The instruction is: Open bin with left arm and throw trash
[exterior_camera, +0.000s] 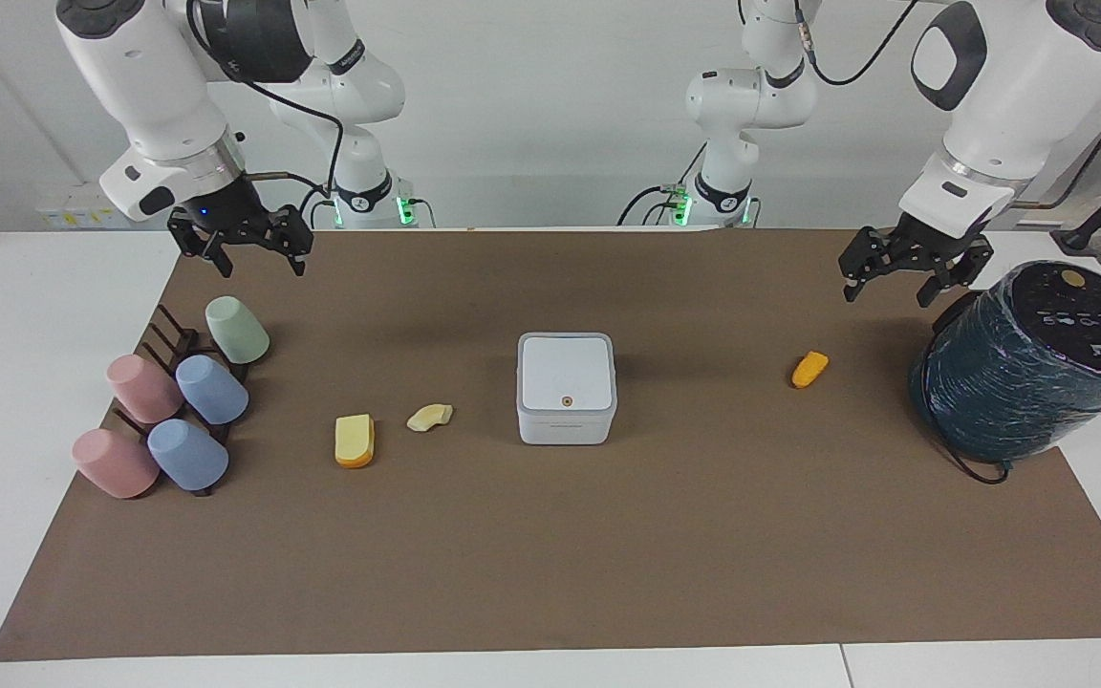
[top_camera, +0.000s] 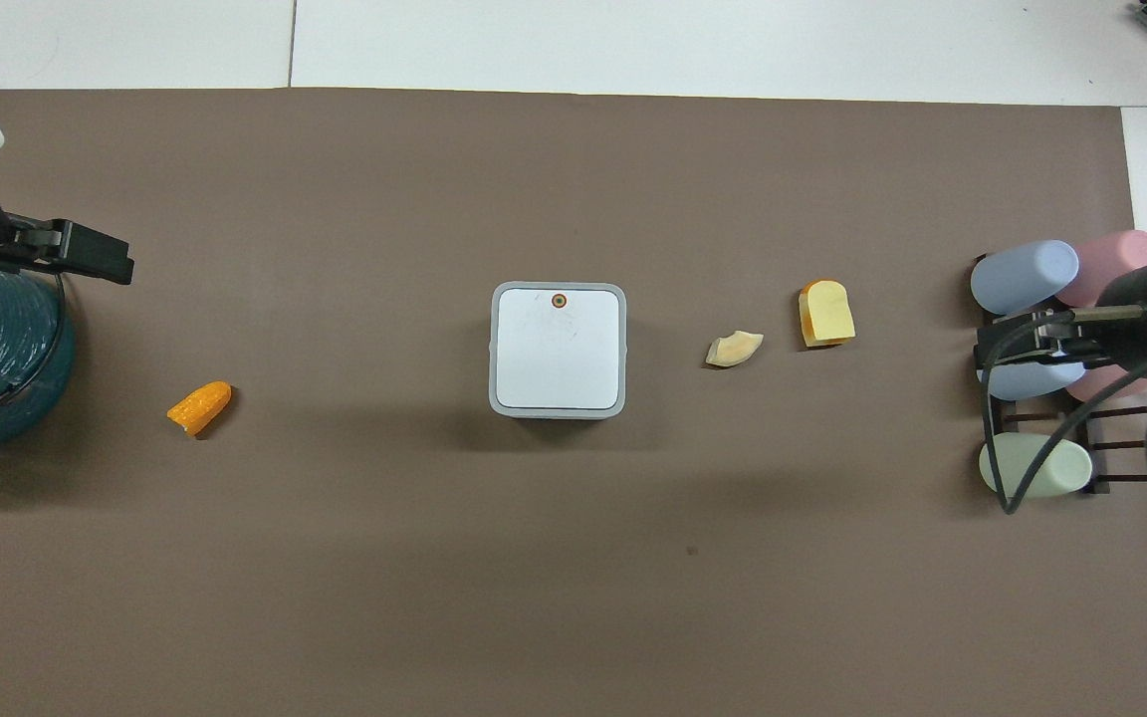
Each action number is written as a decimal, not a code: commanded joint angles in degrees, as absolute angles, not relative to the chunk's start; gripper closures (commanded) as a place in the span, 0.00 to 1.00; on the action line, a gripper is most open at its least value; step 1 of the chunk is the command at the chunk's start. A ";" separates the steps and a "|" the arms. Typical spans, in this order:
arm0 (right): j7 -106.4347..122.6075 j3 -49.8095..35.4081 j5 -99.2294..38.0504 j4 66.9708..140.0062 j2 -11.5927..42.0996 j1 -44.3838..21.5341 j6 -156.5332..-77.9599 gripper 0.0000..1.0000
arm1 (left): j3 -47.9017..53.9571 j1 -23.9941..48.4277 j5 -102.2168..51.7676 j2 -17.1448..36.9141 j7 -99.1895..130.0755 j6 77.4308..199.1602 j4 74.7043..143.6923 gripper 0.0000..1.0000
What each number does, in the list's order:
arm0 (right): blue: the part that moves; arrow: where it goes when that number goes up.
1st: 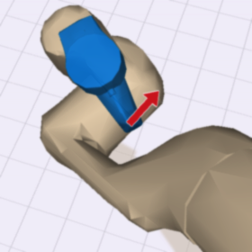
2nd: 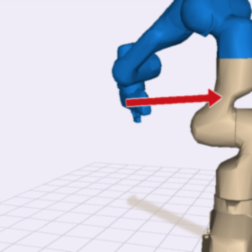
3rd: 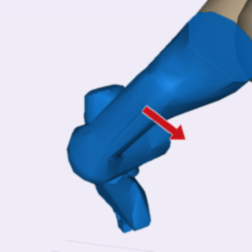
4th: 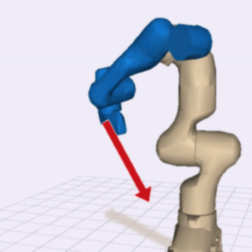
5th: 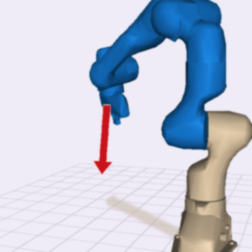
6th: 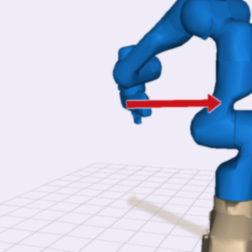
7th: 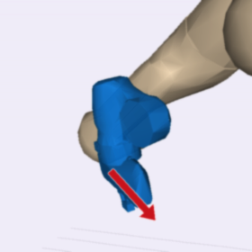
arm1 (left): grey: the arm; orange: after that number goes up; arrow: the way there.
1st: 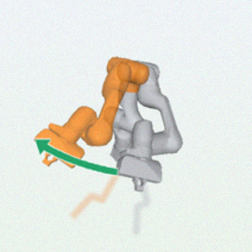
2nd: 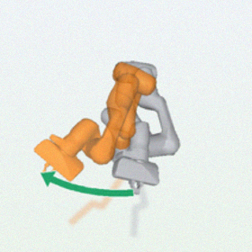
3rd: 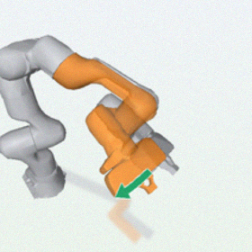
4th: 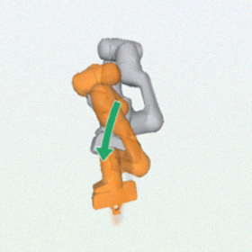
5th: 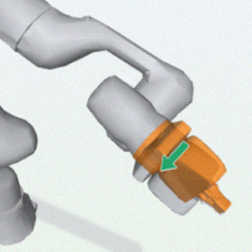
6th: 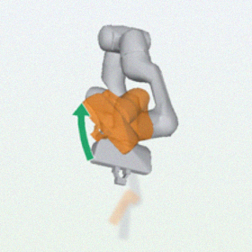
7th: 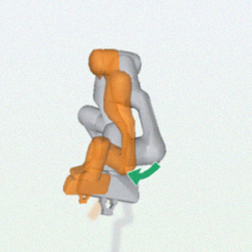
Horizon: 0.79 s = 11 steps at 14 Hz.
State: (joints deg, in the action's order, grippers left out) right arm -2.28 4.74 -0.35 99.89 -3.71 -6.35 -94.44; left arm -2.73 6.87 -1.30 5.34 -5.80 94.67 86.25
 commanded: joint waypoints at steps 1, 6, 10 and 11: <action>-0.96 4.75 -0.26 100.03 -4.31 -5.80 -94.74 0.00 | -2.64 6.86 -0.09 3.69 -6.68 95.71 88.24 0.00; -2.89 5.18 1.23 95.01 -2.99 -5.54 -91.32 0.00 | -2.64 7.12 -0.09 3.69 -6.33 95.01 88.33 0.00; -5.18 4.83 3.69 93.87 -2.99 -5.80 -89.65 0.00 | -2.55 7.21 -0.09 3.69 -6.68 96.06 88.33 0.00; -5.45 4.75 3.52 93.95 -2.99 -5.80 -89.65 0.00 | -2.37 7.21 -0.09 3.69 -6.42 96.15 88.33 0.00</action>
State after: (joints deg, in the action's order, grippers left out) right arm -3.68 5.18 2.15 95.35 -3.66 -5.81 -91.08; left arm -2.59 6.96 -1.30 5.33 -6.00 94.77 86.28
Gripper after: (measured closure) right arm 0.000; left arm 0.000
